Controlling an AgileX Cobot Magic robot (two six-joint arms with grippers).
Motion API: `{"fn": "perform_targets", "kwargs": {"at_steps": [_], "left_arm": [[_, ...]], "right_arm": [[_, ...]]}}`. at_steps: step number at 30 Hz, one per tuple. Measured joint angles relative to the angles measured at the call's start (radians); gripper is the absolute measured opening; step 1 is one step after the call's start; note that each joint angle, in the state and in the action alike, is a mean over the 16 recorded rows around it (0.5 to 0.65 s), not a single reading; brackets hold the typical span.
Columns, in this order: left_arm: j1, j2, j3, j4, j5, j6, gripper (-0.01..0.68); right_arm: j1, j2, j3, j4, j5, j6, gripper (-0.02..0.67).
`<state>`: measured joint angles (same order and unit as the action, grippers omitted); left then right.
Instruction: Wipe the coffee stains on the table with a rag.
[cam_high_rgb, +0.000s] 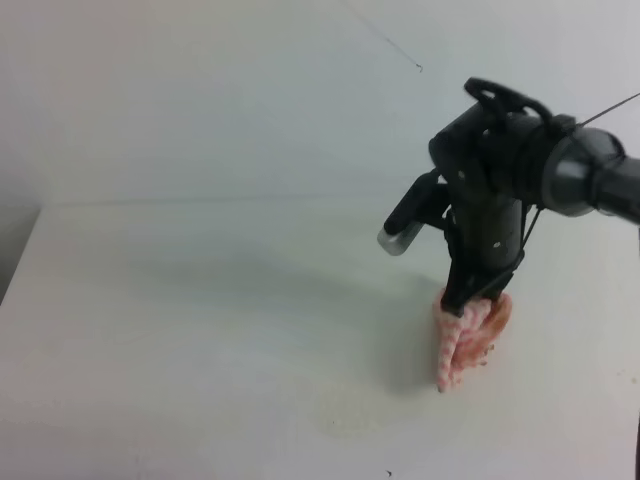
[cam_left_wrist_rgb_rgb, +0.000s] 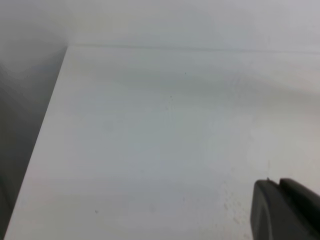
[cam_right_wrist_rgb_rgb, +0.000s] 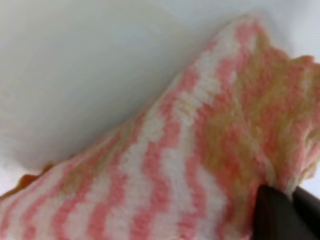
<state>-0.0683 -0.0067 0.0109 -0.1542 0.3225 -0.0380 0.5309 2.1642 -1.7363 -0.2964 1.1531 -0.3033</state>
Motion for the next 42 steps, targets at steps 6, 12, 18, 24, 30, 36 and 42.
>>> {"fn": "perform_targets", "kwargs": {"at_steps": [6, 12, 18, 24, 30, 36, 42], "left_arm": [[0.0, 0.0, 0.0, 0.0, 0.0, 0.0, -0.001], [0.0, 0.002, -0.003, 0.0, 0.001, 0.0, -0.001], [0.0, 0.002, -0.003, 0.0, 0.001, 0.001, -0.001], [-0.001, -0.007, 0.011, 0.0, -0.004, 0.002, -0.001], [0.0, -0.003, 0.005, 0.0, -0.002, 0.002, -0.001], [0.0, 0.0, 0.0, 0.0, 0.0, 0.001, -0.001], [0.001, 0.007, -0.011, 0.0, 0.004, 0.001, -0.001]], "right_arm": [[-0.032, -0.017, 0.0, 0.016, -0.002, -0.005, 0.001], [-0.038, -0.016, 0.0, 0.033, 0.007, -0.003, 0.001], [-0.036, -0.042, 0.0, 0.043, 0.016, -0.004, 0.004], [-0.036, -0.075, 0.0, 0.058, 0.015, 0.001, 0.066], [-0.036, -0.096, -0.002, 0.068, 0.01, 0.042, 0.179], [-0.036, -0.122, -0.013, 0.108, 0.004, 0.112, 0.279], [-0.036, -0.14, -0.021, 0.204, -0.017, 0.154, 0.307]]}}
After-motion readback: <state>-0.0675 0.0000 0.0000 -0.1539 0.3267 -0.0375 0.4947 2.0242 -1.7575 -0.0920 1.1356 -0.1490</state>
